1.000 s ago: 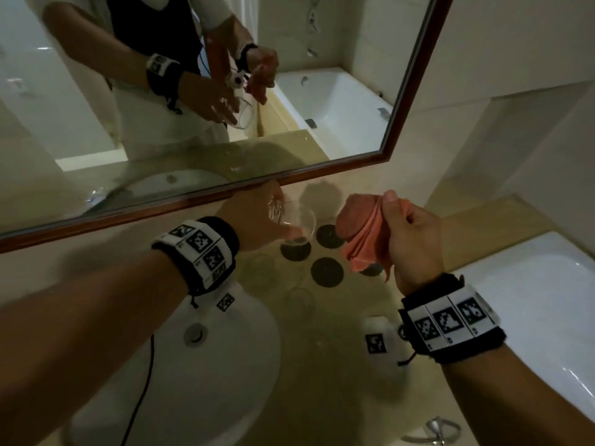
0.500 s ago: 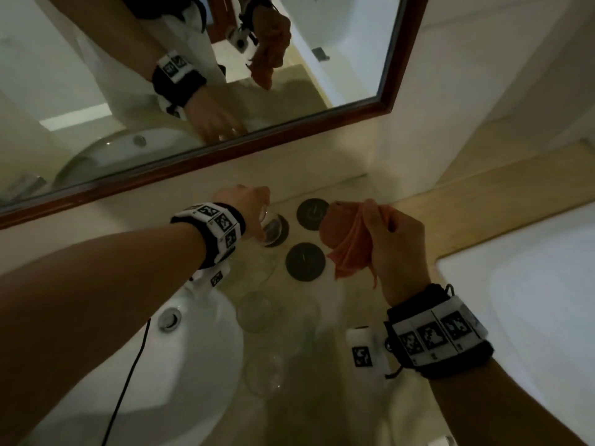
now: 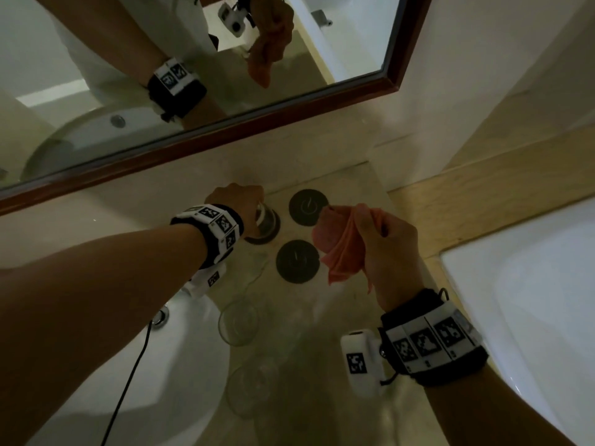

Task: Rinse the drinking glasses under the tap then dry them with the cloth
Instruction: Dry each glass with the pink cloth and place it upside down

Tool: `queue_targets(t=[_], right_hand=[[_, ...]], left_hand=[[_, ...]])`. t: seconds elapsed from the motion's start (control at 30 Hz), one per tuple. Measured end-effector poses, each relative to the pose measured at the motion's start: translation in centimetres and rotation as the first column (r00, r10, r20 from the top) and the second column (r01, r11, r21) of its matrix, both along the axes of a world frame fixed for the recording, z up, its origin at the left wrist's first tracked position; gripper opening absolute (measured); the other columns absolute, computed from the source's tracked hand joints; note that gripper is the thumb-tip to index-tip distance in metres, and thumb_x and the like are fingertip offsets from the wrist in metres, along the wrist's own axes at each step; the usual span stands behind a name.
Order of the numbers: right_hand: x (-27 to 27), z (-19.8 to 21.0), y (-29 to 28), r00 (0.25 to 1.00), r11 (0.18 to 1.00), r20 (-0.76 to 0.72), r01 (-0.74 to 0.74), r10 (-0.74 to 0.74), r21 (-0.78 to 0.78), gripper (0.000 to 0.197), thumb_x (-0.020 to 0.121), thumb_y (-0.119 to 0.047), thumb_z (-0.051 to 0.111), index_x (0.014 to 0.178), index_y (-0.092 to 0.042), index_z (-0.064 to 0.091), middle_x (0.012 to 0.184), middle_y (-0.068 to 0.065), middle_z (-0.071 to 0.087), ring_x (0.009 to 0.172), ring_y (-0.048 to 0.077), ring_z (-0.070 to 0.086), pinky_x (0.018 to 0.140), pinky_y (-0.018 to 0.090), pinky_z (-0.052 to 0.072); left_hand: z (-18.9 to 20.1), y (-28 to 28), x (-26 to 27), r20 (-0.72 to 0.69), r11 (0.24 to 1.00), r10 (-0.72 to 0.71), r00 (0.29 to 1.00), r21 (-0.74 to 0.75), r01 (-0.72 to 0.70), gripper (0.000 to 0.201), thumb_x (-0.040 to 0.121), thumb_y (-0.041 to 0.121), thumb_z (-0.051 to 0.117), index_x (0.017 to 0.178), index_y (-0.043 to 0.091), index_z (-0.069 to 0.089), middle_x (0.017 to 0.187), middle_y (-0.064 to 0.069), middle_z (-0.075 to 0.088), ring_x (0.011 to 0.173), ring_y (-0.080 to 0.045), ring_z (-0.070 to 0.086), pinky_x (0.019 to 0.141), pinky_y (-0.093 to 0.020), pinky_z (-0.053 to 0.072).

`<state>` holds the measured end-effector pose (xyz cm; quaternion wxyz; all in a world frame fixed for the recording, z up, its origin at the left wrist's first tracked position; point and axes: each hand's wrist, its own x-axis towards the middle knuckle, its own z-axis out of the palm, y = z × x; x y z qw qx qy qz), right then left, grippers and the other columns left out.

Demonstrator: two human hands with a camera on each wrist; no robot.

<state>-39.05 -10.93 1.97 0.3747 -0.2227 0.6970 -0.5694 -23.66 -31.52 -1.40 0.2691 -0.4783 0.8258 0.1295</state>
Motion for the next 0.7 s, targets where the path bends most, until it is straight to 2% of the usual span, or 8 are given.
queue_targets(t=[0.07, 0.1, 0.17, 0.27, 0.4, 0.53, 0.63, 0.7], right_hand=[[-0.1, -0.3, -0.1, 1.0, 1.0, -0.025, -0.011, 0.011, 0.01, 0.043, 0.101, -0.032, 0.054, 0.09, 0.008, 0.064, 0.083, 0.032, 0.066, 0.072, 0.038, 0.069, 0.068, 0.05, 0.063], [-0.1, -0.3, -0.2, 1.0, 1.0, -0.027, -0.015, 0.016, 0.016, 0.044, 0.101, -0.034, 0.054, 0.09, 0.008, 0.065, 0.086, 0.033, 0.066, 0.078, 0.045, 0.068, 0.072, 0.057, 0.061], [0.1, -0.2, -0.3, 1.0, 1.0, -0.022, -0.018, 0.018, 0.026, 0.044, 0.101, -0.036, 0.055, 0.09, 0.006, 0.065, 0.088, 0.033, 0.066, 0.083, 0.05, 0.066, 0.072, 0.062, 0.059], [0.3, -0.2, -0.5, 1.0, 0.999, -0.005, -0.008, 0.008, 0.032, 0.044, 0.1, -0.037, 0.056, 0.09, 0.005, 0.066, 0.091, 0.034, 0.067, 0.087, 0.052, 0.067, 0.071, 0.064, 0.058], [1.0, 0.1, -0.3, 1.0, 0.999, 0.002, -0.025, 0.025, 0.027, 0.045, 0.101, -0.034, 0.057, 0.091, 0.008, 0.066, 0.09, 0.034, 0.067, 0.084, 0.048, 0.069, 0.071, 0.061, 0.06], [2.4, 0.6, 0.3, 0.998, 0.999, -0.05, -0.034, 0.034, 0.0, 0.047, 0.101, -0.033, 0.057, 0.085, 0.011, 0.064, 0.085, 0.035, 0.066, 0.071, 0.04, 0.068, 0.068, 0.058, 0.061], [3.9, 1.0, 1.4, 0.995, 0.999, -0.088, -0.036, 0.035, -0.012, 0.051, 0.098, -0.04, 0.059, 0.08, 0.008, 0.063, 0.081, 0.033, 0.065, 0.071, 0.046, 0.066, 0.066, 0.063, 0.057], [4.8, 1.2, 2.3, 0.995, 1.0, -0.098, -0.024, 0.024, -0.003, 0.061, 0.089, -0.053, 0.06, 0.082, 0.007, 0.064, 0.079, 0.031, 0.066, 0.074, 0.045, 0.068, 0.065, 0.063, 0.058]], left_hand=[[-0.4, -0.1, 0.0, -0.004, 1.0, -0.007, 1.0, -0.007, 0.007, 0.06, 0.074, 0.036, 0.085, 0.124, 0.026, 0.052, 0.113, -0.008, 0.059, 0.092, -0.031, 0.061, 0.078, -0.037, 0.053], [-0.6, -0.1, 0.0, -0.008, 1.0, -0.015, 1.0, -0.009, 0.015, 0.063, 0.074, 0.037, 0.085, 0.126, 0.026, 0.052, 0.117, -0.009, 0.059, 0.097, -0.032, 0.061, 0.08, -0.037, 0.053], [-1.0, -0.2, 0.0, -0.02, 1.0, -0.025, 0.999, -0.002, 0.025, 0.068, 0.073, 0.039, 0.085, 0.13, 0.027, 0.05, 0.123, -0.008, 0.058, 0.104, -0.032, 0.061, 0.08, -0.035, 0.05], [-1.2, -0.2, 0.1, -0.049, 1.0, -0.022, 0.999, 0.002, 0.022, 0.068, 0.075, 0.037, 0.084, 0.132, 0.028, 0.048, 0.124, -0.006, 0.059, 0.104, -0.031, 0.061, 0.08, -0.035, 0.049], [-0.5, 0.7, 1.1, -0.095, 1.0, 0.001, 0.996, 0.004, 0.0, 0.081, 0.075, 0.043, 0.081, 0.142, 0.029, 0.037, 0.131, -0.007, 0.052, 0.112, -0.033, 0.058, 0.09, -0.042, 0.051], [1.9, 2.3, 3.2, -0.194, 0.998, 0.046, 0.98, -0.021, -0.051, 0.079, 0.069, 0.052, 0.08, 0.134, 0.037, 0.038, 0.131, -0.003, 0.052, 0.108, -0.032, 0.059, 0.082, -0.039, 0.049], [3.4, 4.6, 5.1, -0.296, 0.997, 0.051, 0.954, -0.045, -0.067, 0.081, 0.071, 0.047, 0.082, 0.138, 0.041, 0.037, 0.143, -0.003, 0.043, 0.118, -0.033, 0.056, 0.091, -0.044, 0.05], [4.3, 6.4, 6.4, -0.352, 0.997, 0.038, 0.935, -0.056, -0.062, 0.087, 0.074, 0.044, 0.081, 0.145, 0.043, 0.03, 0.152, -0.001, 0.033, 0.124, -0.033, 0.052, 0.096, -0.042, 0.048]])
